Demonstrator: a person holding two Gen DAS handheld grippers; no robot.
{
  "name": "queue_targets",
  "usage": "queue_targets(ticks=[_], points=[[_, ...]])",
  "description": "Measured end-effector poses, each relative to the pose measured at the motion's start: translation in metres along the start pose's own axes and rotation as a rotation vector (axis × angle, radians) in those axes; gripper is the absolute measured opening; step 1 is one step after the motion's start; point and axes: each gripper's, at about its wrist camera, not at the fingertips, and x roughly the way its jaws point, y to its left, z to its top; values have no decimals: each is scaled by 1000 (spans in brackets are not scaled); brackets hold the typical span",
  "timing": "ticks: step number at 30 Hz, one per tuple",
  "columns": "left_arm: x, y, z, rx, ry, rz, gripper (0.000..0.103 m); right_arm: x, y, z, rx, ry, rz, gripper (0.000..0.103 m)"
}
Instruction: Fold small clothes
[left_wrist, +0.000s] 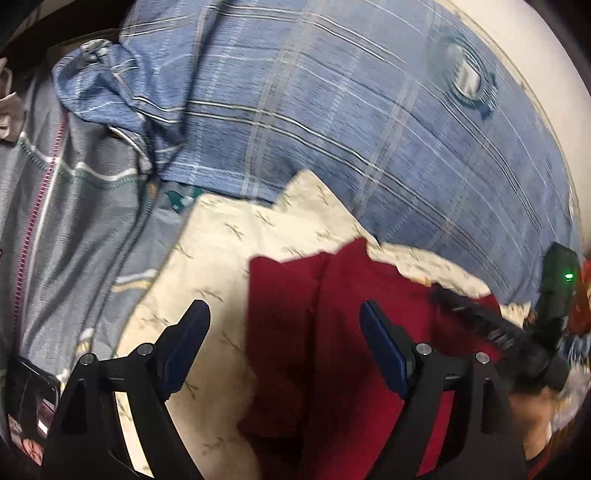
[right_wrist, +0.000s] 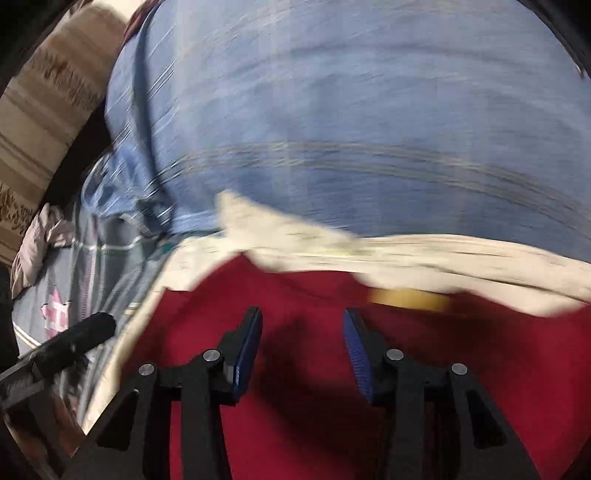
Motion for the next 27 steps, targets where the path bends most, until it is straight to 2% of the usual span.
queue_targets(ticks=[3,5,6,7,8,9,14,19,22,25,27], points=[[3,-8,-10,29,27,-7,83,-29,-61,-6,86,-34,-138,50],[7,-11,-16,44,42,-3,83,-30,-105,-10,183,-6,-257,51],[11,-13,-20,53,53,9,83,-28,-120,-14,217,3,-282,51],[16,-14,-23,58,67,35,83,-24,-138,-18,264,19,-272,49],[23,-13,-26,57,88,62,83,-17,-157,-25,341,39,-220,48],[28,-12,-27,52,100,68,83,-16,-162,-28,373,24,-194,48],[30,-7,-30,35,112,67,84,-45,-135,-23,289,-42,-210,51],[22,-10,-32,52,97,74,84,-83,-101,-41,200,-63,-165,54],[16,-12,-34,63,83,78,84,-92,-93,-62,175,-46,-175,57],[9,-14,-36,70,66,86,84,-73,-100,-80,177,44,-219,59],[2,-16,-39,77,61,92,84,-78,-95,-80,179,30,-231,59]])
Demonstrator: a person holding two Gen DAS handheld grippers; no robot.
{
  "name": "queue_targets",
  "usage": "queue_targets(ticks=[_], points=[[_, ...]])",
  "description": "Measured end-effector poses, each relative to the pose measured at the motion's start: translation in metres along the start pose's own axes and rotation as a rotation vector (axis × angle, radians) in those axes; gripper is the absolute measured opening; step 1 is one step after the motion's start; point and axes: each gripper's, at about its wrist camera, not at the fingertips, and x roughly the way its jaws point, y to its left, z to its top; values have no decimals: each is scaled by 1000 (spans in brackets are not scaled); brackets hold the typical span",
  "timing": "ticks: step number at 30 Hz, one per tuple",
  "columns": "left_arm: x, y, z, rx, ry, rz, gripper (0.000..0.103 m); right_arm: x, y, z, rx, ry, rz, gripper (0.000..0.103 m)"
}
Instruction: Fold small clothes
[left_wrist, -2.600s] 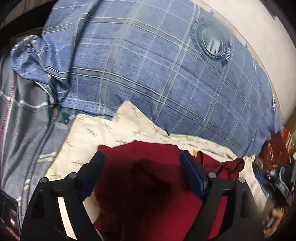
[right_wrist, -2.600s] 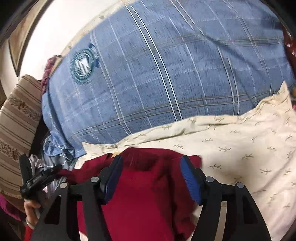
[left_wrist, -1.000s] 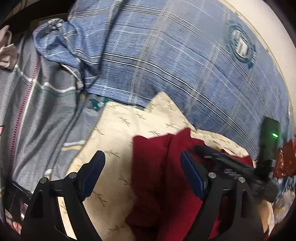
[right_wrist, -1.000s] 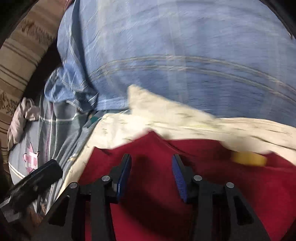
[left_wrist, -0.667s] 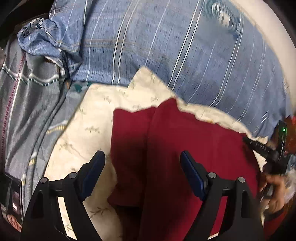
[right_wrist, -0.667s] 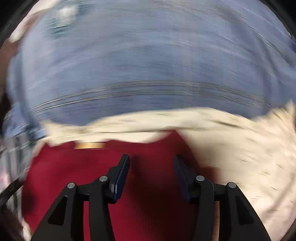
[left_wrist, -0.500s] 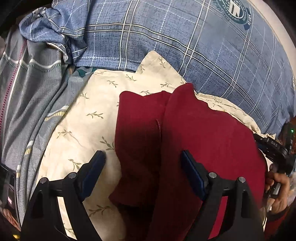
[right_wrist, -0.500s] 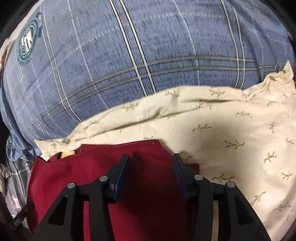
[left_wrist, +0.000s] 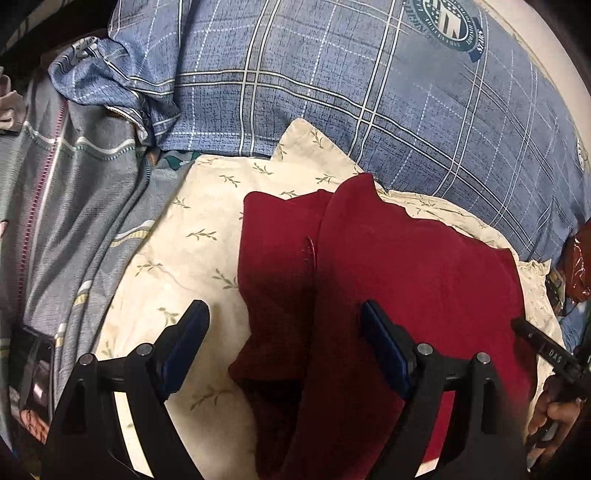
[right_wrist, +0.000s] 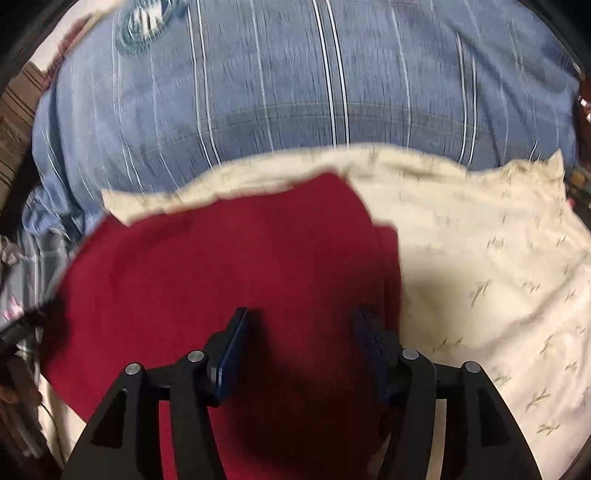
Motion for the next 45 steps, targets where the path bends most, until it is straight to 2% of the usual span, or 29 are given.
queue_targets(ticks=[3,8,10,14,17,20,24,26,27,28,31,36,37,38,39,41,42,45], points=[[-11,0,-4,13,0,14,84,-22,9,4,10,-9,64,61],[-30,1,-18,40,-12,40,84,-33,55,9,-85,-19,130,62],[-31,5,-25,38,-2,37,84,-26,76,11,-105,-10,164,62],[-27,23,-34,-54,26,-15,84,-12,135,18,-181,-10,246,62],[-18,31,-34,-74,44,-29,84,0,175,25,-235,-14,275,62],[-15,33,-31,-89,45,-51,84,26,220,38,-287,20,312,62],[-13,31,-30,-80,50,-51,85,65,257,53,-299,81,310,62],[-12,31,-29,-82,52,-58,85,88,272,56,-334,127,283,58],[-12,31,-29,-86,56,-65,85,96,276,55,-352,146,256,49],[-12,33,-28,-89,57,-70,85,106,279,54,-373,162,208,28],[-15,36,-27,-104,61,-93,85,107,279,54,-367,145,217,11],[-22,40,-25,-131,47,-129,85,84,281,58,-353,91,299,7],[-22,41,-25,-132,42,-127,85,83,284,59,-356,90,325,0],[-22,41,-24,-133,42,-123,85,84,287,59,-356,99,351,0],[-20,41,-24,-134,46,-125,85,88,292,57,-358,107,352,0],[-17,40,-25,-133,51,-120,85,100,299,53,-389,99,245,0],[-16,40,-25,-131,52,-118,85,103,298,52,-393,106,237,0],[-17,42,-25,-133,49,-122,85,91,288,51,-364,103,297,6]])
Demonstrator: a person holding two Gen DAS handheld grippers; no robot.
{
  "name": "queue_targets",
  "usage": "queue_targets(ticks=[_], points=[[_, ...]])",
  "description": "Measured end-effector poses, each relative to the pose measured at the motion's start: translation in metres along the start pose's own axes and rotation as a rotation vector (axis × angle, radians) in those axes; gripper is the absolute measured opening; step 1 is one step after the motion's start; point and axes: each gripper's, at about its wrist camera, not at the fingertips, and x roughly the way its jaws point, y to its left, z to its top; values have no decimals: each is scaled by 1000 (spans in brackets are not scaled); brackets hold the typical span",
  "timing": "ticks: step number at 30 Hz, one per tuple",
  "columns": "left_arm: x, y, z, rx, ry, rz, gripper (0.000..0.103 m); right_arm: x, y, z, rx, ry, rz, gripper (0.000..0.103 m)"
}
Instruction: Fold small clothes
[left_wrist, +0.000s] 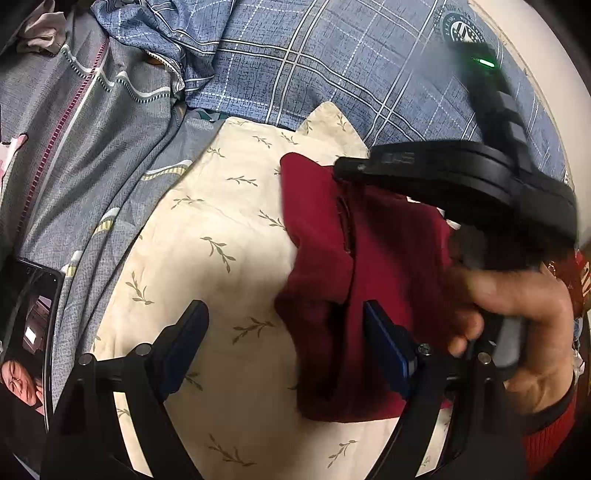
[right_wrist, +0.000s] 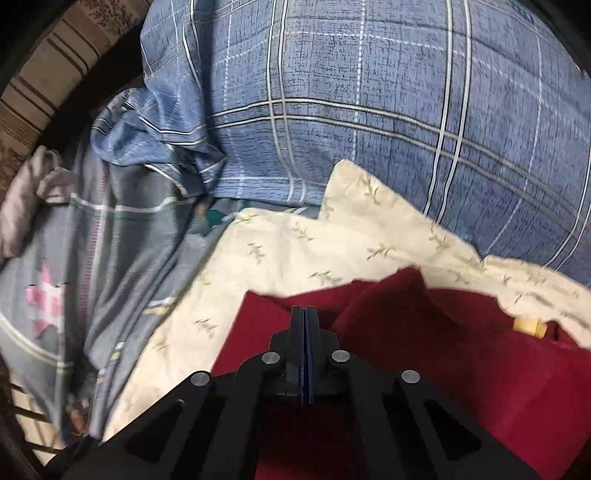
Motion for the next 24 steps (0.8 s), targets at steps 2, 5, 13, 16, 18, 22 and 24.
queue_targets(ticks=[2,5,13,16,18,22,24], points=[[1,0,1,1,0,4,85,-13,-4,-3,-2,-16,-26,22],[4,-2,1,11,1,15,85,-17,-10,0,5,-9,-50,55],[5,-3,1,19,-2,23,85,18,-14,0,-5,72,-89,16],[1,-3,0,15,-9,15,85,0,-11,4,-5,15,-64,7],[-1,-3,1,12,-15,13,85,-10,-6,8,-13,-15,-44,7],[0,-1,3,3,-12,13,85,1,-4,10,-8,3,-39,6],[0,-2,3,6,-13,17,85,14,-4,5,-1,24,-34,6]])
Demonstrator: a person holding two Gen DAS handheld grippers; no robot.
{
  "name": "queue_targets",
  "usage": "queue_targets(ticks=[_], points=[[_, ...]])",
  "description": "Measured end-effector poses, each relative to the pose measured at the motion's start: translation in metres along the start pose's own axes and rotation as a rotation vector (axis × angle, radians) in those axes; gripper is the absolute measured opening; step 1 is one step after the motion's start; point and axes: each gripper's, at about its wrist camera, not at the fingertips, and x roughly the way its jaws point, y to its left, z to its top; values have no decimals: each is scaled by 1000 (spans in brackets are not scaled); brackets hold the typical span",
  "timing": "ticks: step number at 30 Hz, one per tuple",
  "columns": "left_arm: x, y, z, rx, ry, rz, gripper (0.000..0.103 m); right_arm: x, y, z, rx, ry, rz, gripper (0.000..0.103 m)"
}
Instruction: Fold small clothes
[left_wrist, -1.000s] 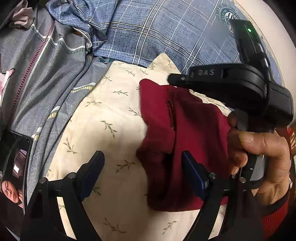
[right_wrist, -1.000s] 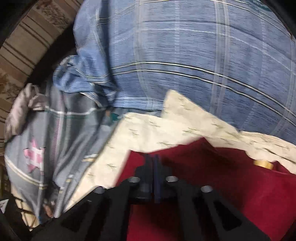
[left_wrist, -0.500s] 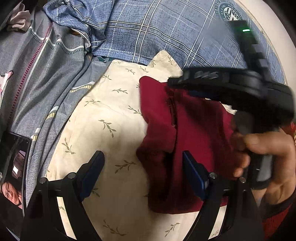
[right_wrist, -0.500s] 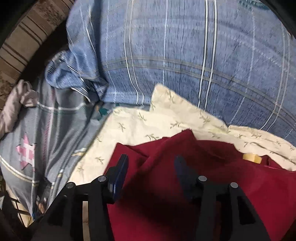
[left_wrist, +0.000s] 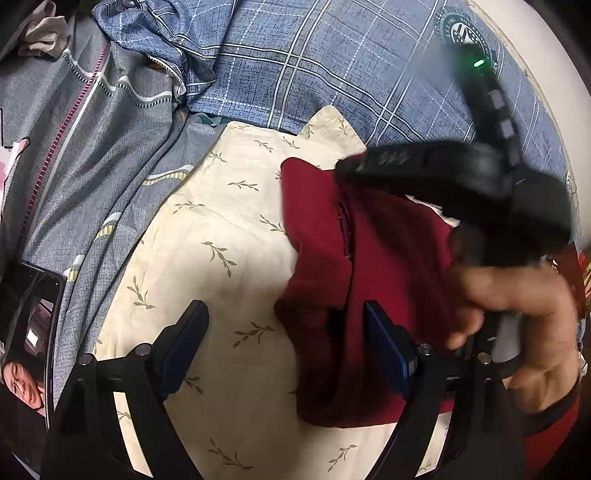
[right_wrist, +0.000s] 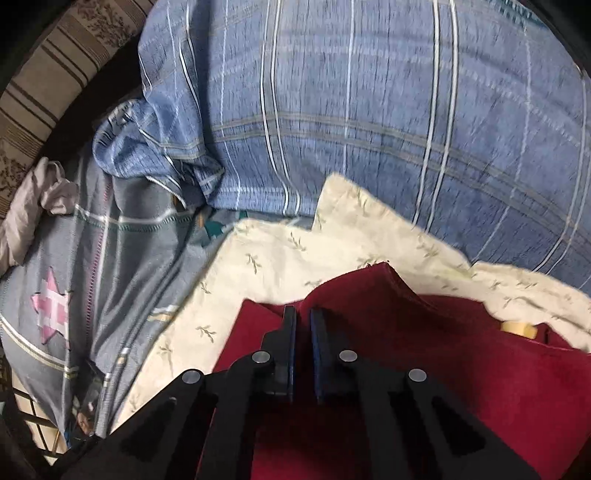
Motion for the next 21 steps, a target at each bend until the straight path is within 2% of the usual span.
queue_targets(ticks=[4,6,8,9,10,13,15,17,18,21], points=[[1,1,1,1,2,4,85,12,-3,-7,4,19,30,8],[1,1,1,-1,5,2,85,2,-10,-6,36,8,81,17],[2,1,2,-1,5,-1,85,-17,-17,-6,57,-14,127,34],[2,2,2,-2,5,-2,85,-24,-18,-7,53,-36,128,44],[2,2,1,-3,5,-2,85,-33,-18,-7,45,-60,116,49],[1,2,1,-2,6,-3,85,-40,-21,-9,40,-83,65,50],[1,3,0,-6,5,-8,85,-32,-23,-10,49,-67,11,48],[1,6,-1,-17,6,-20,85,-16,-24,-10,47,-35,-27,37],[1,7,-1,-23,6,-25,85,-8,-25,-10,44,-23,-39,25],[2,7,-2,-28,4,-28,85,15,-25,-12,41,-24,-64,23]])
